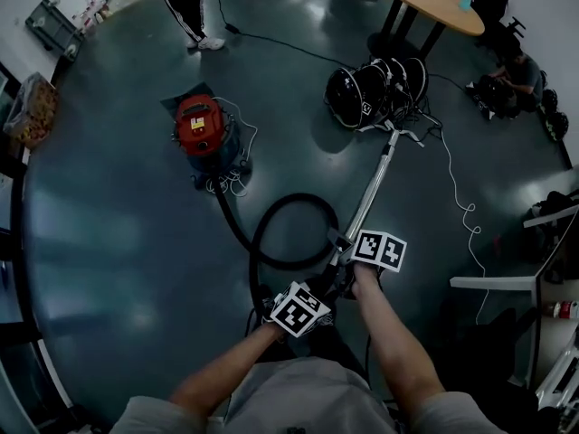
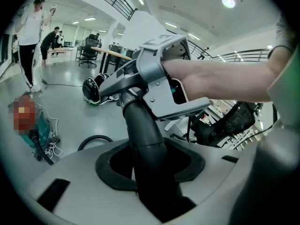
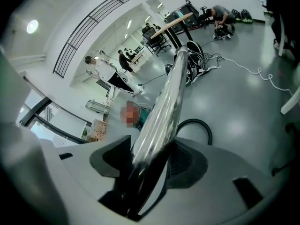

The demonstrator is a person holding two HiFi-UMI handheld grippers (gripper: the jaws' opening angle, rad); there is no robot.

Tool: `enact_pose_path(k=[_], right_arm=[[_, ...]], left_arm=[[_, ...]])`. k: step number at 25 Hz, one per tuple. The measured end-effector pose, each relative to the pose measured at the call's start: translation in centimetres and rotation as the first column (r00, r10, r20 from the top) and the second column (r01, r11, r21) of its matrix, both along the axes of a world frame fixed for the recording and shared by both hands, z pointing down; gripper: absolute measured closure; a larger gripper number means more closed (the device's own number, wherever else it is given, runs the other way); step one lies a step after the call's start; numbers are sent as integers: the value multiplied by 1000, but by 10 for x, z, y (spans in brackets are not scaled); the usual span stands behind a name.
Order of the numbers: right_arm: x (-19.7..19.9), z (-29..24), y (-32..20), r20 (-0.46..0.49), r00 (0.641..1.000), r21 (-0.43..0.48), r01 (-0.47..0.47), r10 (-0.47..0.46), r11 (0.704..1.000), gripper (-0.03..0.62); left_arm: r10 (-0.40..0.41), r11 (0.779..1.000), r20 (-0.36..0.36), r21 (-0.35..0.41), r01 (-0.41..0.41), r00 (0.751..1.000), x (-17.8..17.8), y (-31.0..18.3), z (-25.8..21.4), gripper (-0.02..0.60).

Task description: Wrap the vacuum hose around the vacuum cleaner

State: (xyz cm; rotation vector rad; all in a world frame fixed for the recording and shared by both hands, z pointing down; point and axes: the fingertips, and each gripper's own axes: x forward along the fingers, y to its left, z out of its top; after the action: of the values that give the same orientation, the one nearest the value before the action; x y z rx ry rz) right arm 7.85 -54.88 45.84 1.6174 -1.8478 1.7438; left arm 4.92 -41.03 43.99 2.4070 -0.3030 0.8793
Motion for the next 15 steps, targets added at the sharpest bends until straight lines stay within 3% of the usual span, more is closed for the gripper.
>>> enact_pose_path(k=[5, 10, 15], right_arm=[[-22, -11, -18, -88, 993, 14, 77, -76, 997, 361], [-31, -30, -39, -154, 979, 38, 142, -135, 989, 365], [-25, -45, -46, -233, 938, 36, 272, -256, 962, 376]], left_arm=[[134, 991, -74, -16, -135, 988, -29, -3, -11, 288], [205, 978, -137, -1, -208, 969, -60, -24, -37, 278], [194, 976, -108, 120, -181, 975, -80, -100, -60, 278]])
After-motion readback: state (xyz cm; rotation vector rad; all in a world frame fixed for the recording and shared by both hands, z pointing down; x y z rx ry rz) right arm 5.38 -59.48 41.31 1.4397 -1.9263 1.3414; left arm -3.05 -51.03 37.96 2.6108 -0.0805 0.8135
